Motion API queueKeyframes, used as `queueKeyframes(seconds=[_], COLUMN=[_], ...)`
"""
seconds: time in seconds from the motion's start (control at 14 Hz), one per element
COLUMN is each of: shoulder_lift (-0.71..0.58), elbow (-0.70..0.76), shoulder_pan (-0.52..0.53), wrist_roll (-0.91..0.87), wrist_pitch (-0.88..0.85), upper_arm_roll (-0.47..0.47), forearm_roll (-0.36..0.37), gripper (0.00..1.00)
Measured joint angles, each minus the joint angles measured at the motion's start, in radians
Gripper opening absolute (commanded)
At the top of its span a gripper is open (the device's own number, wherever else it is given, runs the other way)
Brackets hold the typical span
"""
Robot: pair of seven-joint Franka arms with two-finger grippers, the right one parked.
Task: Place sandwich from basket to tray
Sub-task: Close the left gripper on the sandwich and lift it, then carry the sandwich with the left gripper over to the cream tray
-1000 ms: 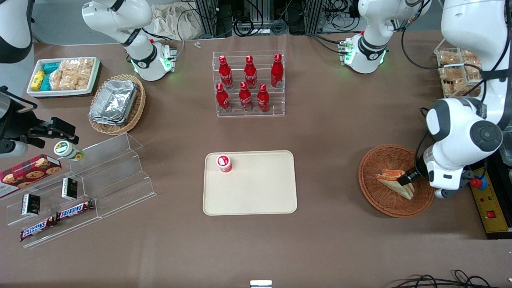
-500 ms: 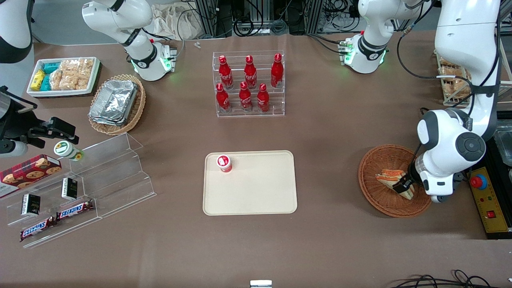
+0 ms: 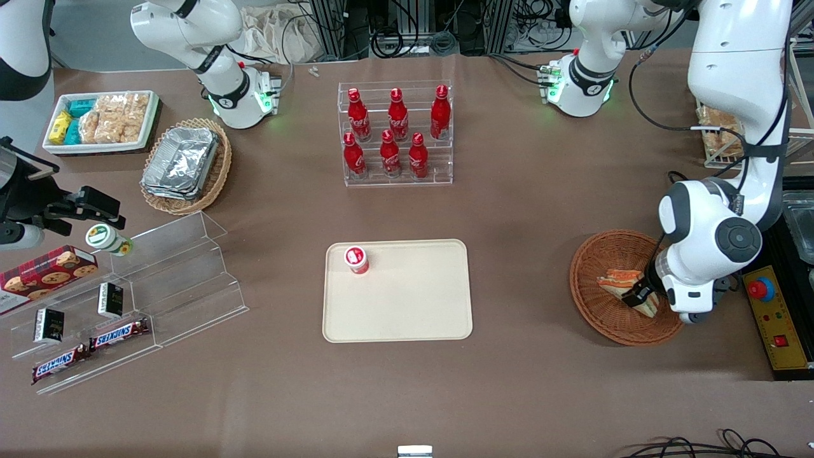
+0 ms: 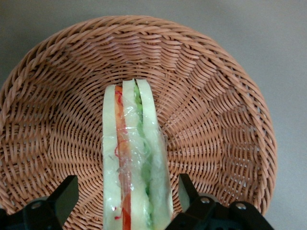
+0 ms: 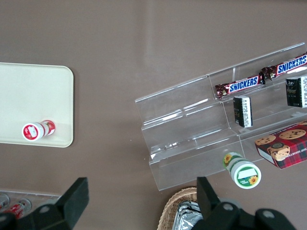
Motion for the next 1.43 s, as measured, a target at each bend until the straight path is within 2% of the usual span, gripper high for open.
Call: queueKeyframes(seconds=[0.14,0.21,0.5,0.86,1.07,1.21,1.43], shoulder_lift=[0.000,-0.001,-0.043,-0.158,-0.195,-0.219,-0.250], elbow=[0.001,0.002,0.023,0.275,0.454,0.530,0.550], shoulder_pan=[0.003,0.003,-0.001,-0.004,-0.005,-0.006,-0.007], wrist_roll=[-0.031,-0.040,-0.065,-0.071,-0.034,0.072,0.209], wrist_pitch=[0.003,0.003,-0.058,-0.572,-0.809,-0.879,-0.893], upper_arm_roll=[0.001,0.001,-0.001,-0.032,-0.069,-0.107,-0.170], forearm_roll=[0.002,0.003,0.007,0.012,0.012,0.012,0.011], gripper=[0.15,0.02,0.00,0.00,0.00,0.00,0.00])
